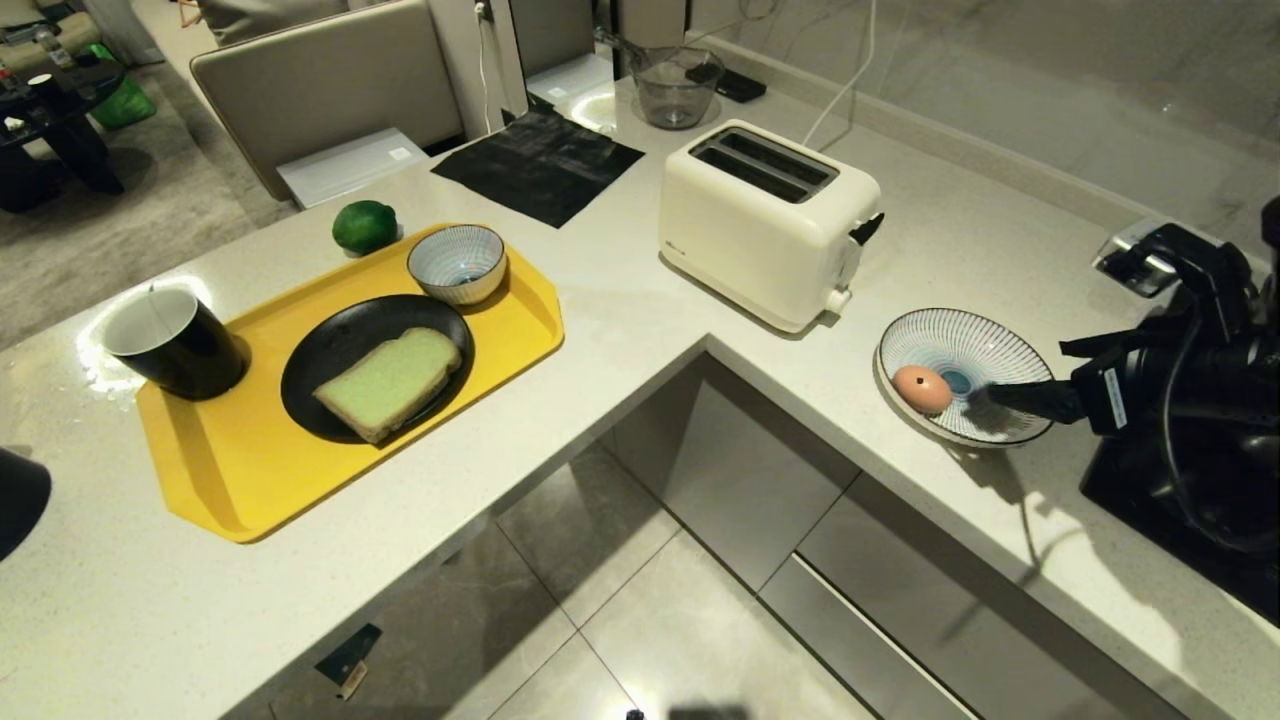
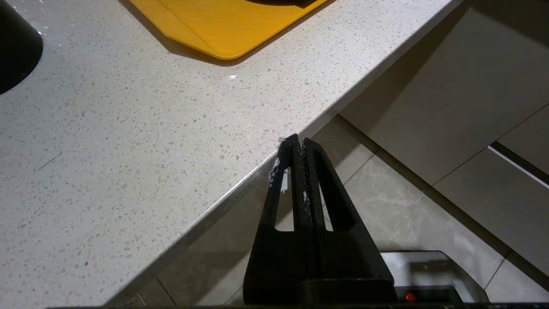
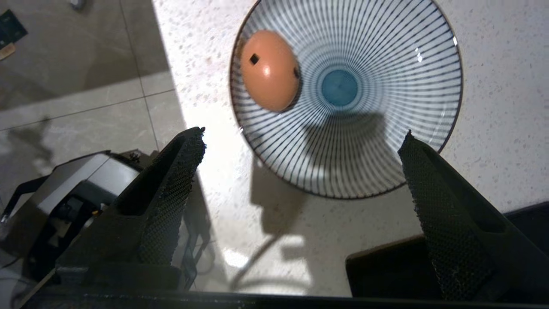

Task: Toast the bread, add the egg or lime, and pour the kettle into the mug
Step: Pick up the egg

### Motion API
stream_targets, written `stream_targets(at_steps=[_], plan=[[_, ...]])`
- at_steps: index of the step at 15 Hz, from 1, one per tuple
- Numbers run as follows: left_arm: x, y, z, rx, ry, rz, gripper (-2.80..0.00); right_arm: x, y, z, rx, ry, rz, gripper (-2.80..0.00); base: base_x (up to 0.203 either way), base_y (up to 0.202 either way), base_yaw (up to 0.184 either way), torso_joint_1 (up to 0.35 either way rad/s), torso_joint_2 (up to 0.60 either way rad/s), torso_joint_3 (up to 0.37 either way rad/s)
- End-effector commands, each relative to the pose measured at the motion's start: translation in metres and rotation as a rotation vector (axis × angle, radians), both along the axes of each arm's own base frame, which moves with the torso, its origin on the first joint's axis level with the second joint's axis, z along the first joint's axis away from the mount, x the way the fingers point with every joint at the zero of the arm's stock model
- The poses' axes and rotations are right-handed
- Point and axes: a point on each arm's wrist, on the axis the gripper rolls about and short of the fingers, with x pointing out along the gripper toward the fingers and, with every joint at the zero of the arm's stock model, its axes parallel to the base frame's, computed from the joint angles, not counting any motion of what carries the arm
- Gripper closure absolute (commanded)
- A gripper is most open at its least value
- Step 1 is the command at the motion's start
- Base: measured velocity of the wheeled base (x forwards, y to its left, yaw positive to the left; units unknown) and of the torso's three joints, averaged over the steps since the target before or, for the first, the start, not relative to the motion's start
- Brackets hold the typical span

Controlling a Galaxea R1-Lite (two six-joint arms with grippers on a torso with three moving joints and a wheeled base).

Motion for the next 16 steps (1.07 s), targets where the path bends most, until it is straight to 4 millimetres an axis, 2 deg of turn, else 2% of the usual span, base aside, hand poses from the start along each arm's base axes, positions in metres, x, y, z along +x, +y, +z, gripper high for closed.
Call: stream_targets(at_steps=[1, 8, 13, 16], plan=[[0.0, 0.0, 0.0, 0.0, 0.0, 0.001, 0.0, 0.019, -0.002, -0.006, -0.004, -0.027, -0.006, -2.8, 0.0, 0.0, 0.0, 0.0, 0.0, 0.0], [0.0, 0.0, 0.0, 0.0, 0.0, 0.001, 0.0, 0.036, 0.001, -0.022, -0.05, 0.001, 0.028, -2.8, 0.0, 0.0, 0.0, 0.0, 0.0, 0.0], [0.0, 0.0, 0.0, 0.0, 0.0, 0.001, 0.0, 0.066, 0.011, -0.036, -0.064, -0.047, 0.041, -2.8, 0.0, 0.0, 0.0, 0.0, 0.0, 0.0], [0.0, 0.0, 0.0, 0.0, -0.001, 0.001, 0.0, 0.075, 0.013, -0.042, -0.08, -0.039, 0.045, -2.8, 0.0, 0.0, 0.0, 0.0, 0.0, 0.0]])
